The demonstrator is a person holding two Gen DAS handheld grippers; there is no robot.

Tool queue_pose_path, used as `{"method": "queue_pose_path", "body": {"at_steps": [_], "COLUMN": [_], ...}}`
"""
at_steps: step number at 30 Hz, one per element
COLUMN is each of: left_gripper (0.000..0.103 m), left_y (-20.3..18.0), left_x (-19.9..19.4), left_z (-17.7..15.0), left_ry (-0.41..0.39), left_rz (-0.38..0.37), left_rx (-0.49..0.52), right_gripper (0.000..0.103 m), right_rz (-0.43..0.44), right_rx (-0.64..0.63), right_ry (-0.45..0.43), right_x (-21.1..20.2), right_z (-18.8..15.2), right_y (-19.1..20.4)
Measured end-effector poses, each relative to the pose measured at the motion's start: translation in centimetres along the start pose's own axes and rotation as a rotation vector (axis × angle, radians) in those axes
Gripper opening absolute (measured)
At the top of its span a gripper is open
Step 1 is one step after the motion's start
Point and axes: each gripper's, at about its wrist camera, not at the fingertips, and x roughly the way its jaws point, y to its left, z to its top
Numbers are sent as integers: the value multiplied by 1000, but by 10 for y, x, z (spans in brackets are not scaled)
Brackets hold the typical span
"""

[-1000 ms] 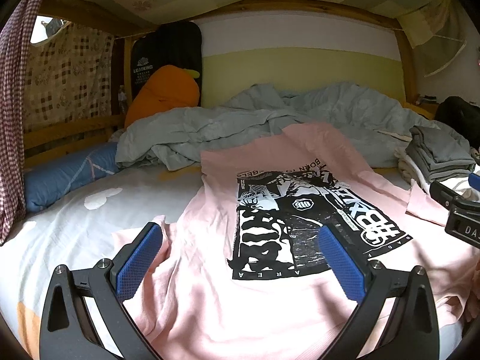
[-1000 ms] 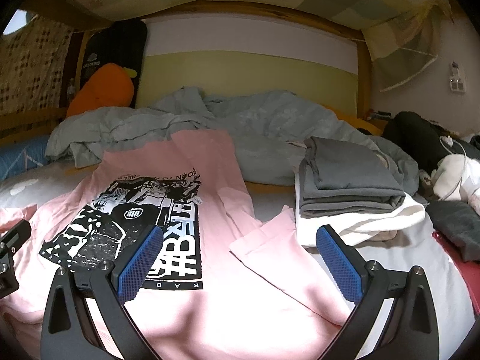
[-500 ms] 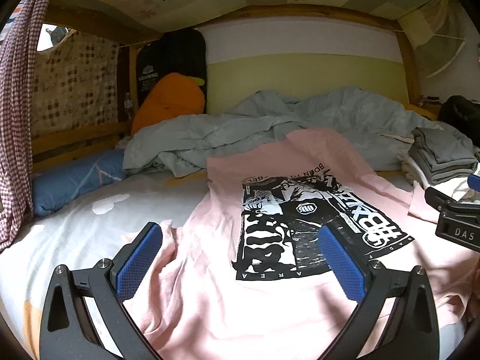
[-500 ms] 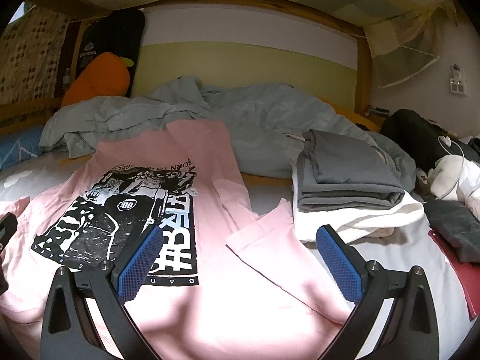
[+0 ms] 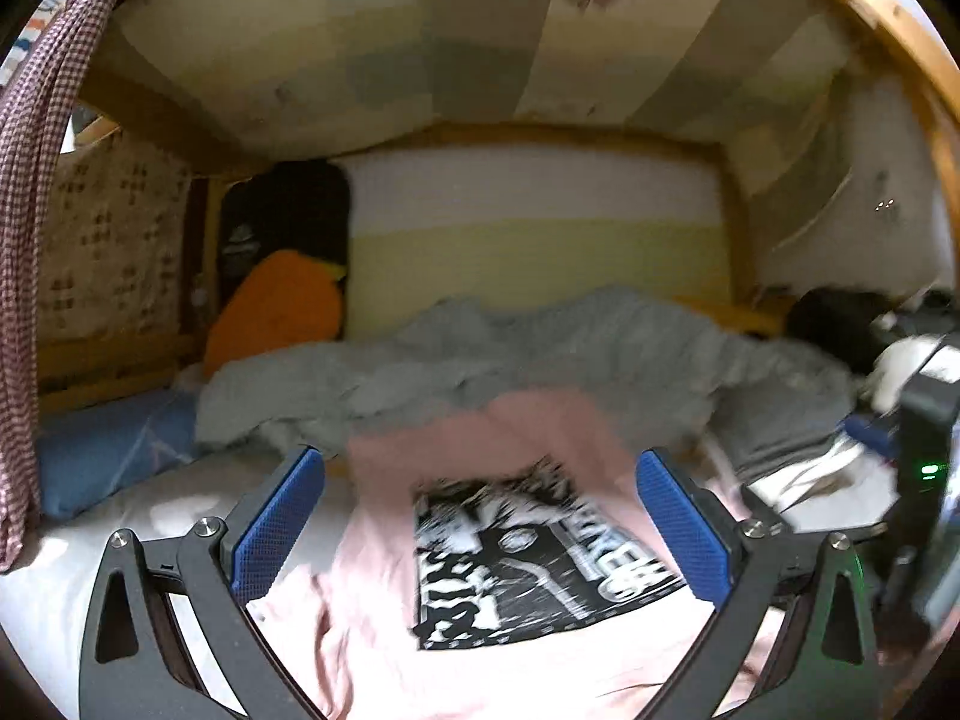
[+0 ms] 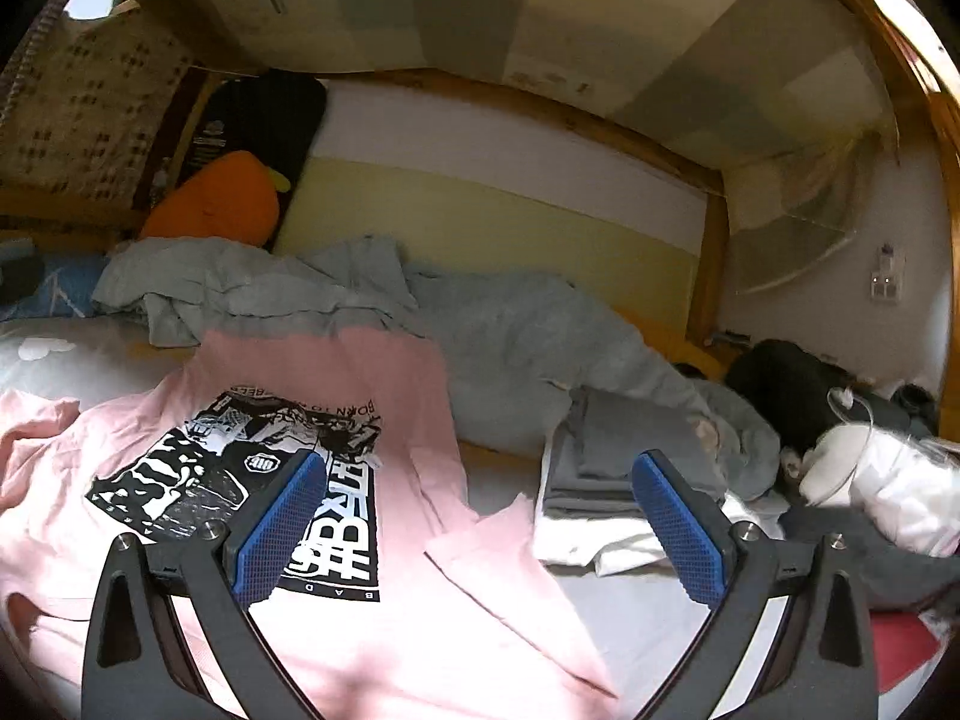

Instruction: Fold small clothes

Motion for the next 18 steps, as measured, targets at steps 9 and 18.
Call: {"method": "queue_pose_path", "body": {"at_steps": [9,18], "left_gripper": [103,103], "left_y": [-18,-28], "left_x": [-23,-28], "left_z": [10,9], "left_ry": [-4,-25], "left_rz": [9,81], "left_rx": [37,63], "right_gripper": [102,102], "right_rz": [73,42], "right_rx": [139,194], "right_ry": [131,137], "right_x": [0,-2], "right_z": [12,8], "right_y": [-34,-60]}}
